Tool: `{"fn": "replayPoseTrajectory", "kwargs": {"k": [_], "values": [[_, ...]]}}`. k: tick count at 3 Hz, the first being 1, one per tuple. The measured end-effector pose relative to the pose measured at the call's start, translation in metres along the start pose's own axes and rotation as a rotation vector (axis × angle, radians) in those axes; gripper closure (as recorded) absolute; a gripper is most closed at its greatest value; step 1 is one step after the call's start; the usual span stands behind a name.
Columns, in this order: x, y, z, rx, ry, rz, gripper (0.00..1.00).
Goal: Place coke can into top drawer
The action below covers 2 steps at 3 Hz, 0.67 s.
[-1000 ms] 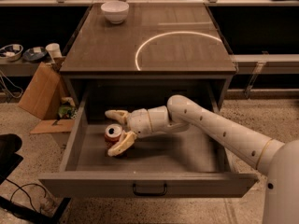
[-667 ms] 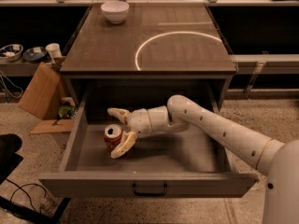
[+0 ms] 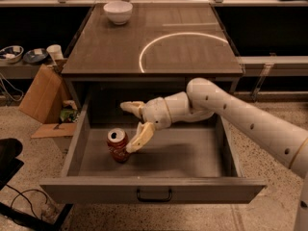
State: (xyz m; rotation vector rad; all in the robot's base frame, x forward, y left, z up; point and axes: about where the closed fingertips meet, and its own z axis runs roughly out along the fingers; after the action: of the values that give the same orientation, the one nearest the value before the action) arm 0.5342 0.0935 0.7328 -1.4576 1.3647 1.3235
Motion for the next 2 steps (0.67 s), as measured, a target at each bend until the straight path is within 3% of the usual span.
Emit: {"fn": "replayPoseTrajectory", "kwargs": {"k": [1, 2], "values": [[-0.056, 0.022, -0.042, -0.016, 0.132, 0.029, 0.0], [-0.104, 0.03, -0.086, -0.02, 0.268, 0.091, 0.0]]}}
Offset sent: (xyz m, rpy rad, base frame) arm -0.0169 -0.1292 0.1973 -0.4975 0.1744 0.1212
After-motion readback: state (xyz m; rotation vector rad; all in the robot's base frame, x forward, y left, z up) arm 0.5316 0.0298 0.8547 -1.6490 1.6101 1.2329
